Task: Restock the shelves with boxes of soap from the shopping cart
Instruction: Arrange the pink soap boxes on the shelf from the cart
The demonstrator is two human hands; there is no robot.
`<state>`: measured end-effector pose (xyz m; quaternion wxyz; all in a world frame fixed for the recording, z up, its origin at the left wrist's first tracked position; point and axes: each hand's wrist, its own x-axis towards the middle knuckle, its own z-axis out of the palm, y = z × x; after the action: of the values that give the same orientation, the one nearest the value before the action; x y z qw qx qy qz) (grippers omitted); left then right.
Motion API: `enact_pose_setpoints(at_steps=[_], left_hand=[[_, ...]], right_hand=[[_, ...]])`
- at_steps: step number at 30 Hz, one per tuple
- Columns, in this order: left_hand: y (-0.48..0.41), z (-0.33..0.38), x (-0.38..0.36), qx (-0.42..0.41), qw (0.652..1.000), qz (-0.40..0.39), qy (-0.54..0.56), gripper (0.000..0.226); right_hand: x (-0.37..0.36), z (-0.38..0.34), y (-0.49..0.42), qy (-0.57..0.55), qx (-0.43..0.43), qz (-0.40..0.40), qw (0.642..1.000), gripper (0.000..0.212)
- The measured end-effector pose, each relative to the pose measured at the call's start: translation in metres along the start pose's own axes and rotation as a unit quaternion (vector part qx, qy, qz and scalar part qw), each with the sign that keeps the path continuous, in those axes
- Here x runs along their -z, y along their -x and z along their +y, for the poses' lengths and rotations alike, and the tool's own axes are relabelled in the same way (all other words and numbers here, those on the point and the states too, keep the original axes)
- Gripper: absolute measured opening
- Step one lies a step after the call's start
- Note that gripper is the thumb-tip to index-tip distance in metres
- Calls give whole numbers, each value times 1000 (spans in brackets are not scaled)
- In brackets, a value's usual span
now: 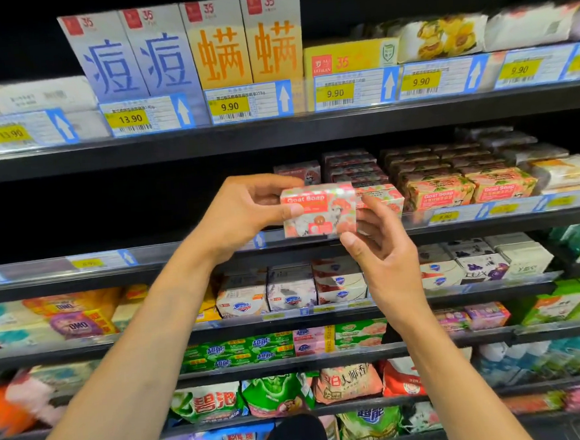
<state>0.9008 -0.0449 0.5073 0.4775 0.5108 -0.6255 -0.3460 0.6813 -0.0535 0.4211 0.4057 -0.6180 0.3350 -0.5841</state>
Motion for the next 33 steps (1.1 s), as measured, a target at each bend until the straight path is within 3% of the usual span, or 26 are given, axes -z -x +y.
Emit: enact_pose_setpoints(at_steps=[4, 8, 15, 21, 27, 31, 33], left_hand=[[-27, -7, 15, 27, 999, 34, 17, 37], [-56, -26, 20, 43, 998, 39, -25, 38], [-91, -58, 20, 15, 981, 24, -191, 38], [-112, -71, 26, -43, 935, 18, -352, 35], [-119, -72, 23, -24, 938, -14, -347, 39], [-120, -68, 22, -15, 946, -29, -323, 61], [-122, -68, 22, -10, 942, -39, -332, 60]], right_hand=[[11, 36, 1, 244, 140, -27, 959, 40], [12, 61, 0, 333, 188, -61, 922, 39], [16, 67, -3, 353, 199, -70, 911, 30], [14, 67, -2, 357, 194, -65, 912, 29], [11, 67, 1, 363, 185, -56, 912, 29], [9, 67, 0, 371, 180, -52, 909, 33], [8, 68, 1, 389, 174, -60, 903, 41]])
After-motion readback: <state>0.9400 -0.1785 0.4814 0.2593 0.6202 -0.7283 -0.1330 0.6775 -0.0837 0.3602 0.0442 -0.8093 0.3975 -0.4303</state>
